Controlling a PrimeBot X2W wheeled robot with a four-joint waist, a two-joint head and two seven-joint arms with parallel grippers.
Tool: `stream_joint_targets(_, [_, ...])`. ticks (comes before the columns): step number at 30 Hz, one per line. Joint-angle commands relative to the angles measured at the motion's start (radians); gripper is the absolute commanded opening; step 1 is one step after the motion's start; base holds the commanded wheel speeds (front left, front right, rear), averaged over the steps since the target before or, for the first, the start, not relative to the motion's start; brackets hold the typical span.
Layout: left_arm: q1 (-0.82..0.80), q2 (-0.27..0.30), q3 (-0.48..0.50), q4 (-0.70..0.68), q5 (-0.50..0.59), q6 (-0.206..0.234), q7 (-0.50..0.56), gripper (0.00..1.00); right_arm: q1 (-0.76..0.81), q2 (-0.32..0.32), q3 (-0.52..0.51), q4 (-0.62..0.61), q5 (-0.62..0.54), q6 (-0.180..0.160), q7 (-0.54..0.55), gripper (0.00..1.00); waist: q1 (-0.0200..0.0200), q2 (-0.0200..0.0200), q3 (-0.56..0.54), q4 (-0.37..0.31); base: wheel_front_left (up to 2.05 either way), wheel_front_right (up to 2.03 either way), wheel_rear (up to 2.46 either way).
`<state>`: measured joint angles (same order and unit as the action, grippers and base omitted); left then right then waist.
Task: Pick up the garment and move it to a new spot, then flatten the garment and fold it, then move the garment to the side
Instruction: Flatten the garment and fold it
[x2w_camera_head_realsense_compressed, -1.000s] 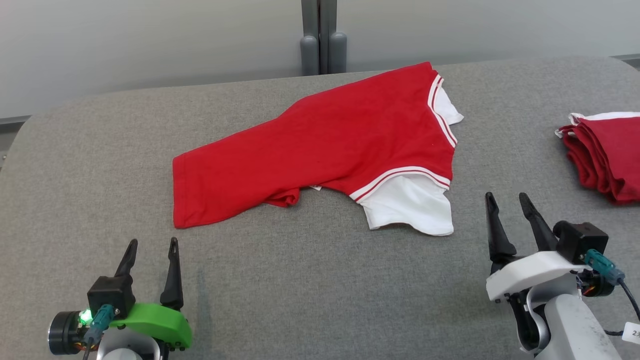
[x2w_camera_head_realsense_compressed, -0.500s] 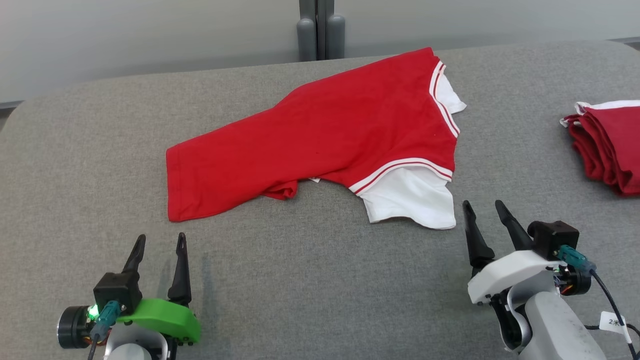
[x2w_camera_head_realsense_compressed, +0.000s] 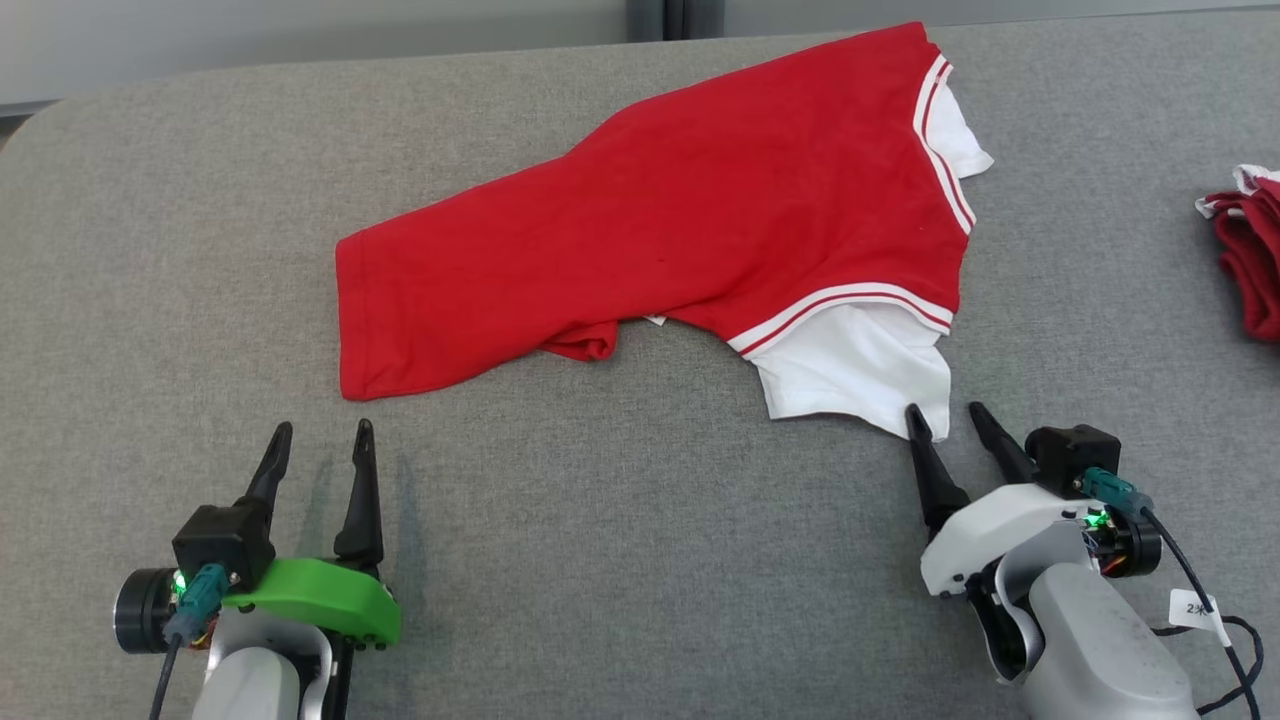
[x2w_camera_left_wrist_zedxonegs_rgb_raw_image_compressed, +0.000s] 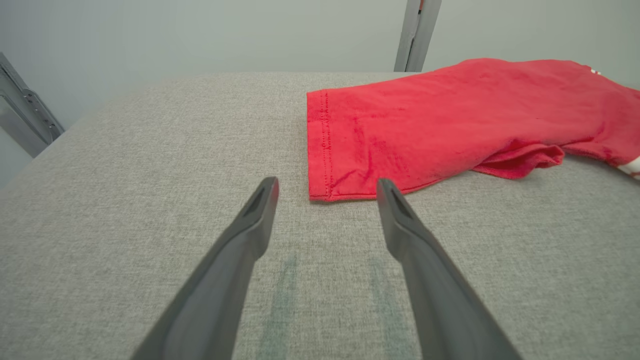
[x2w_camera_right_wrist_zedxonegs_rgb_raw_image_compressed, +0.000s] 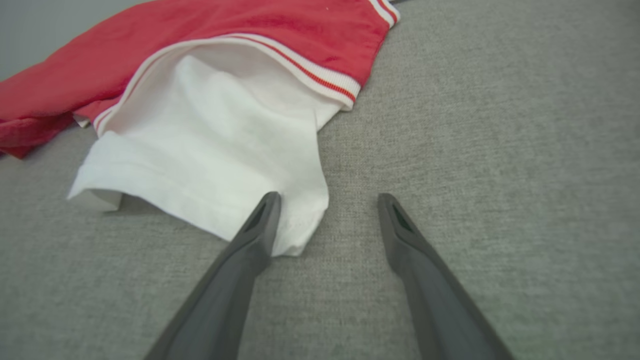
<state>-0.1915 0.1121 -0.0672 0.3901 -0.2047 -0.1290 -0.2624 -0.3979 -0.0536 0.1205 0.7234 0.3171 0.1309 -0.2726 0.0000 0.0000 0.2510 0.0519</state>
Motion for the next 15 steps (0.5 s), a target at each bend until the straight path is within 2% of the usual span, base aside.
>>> stream_joint_targets(1, [-0.016, 0.002, -0.002, -0.001, -0.028, -0.003, -0.003, 1.0, 0.015, 0.005, 0.015, 0.028, 0.009, -0.001, 0.016, 0.0, 0.0, 0.0, 0.008, 0.003, 0.0, 0.0, 0.0])
stream_joint_targets(15, [-0.131, 0.054, -0.008, 0.103, -0.174, -0.003, -0.003, 1.0, 0.008, 0.004, 0.039, -0.048, -0.009, 0.0, 0.015, 0.0, 0.0, 0.0, 0.068, -0.058, 0.0, 0.0, 0.0])
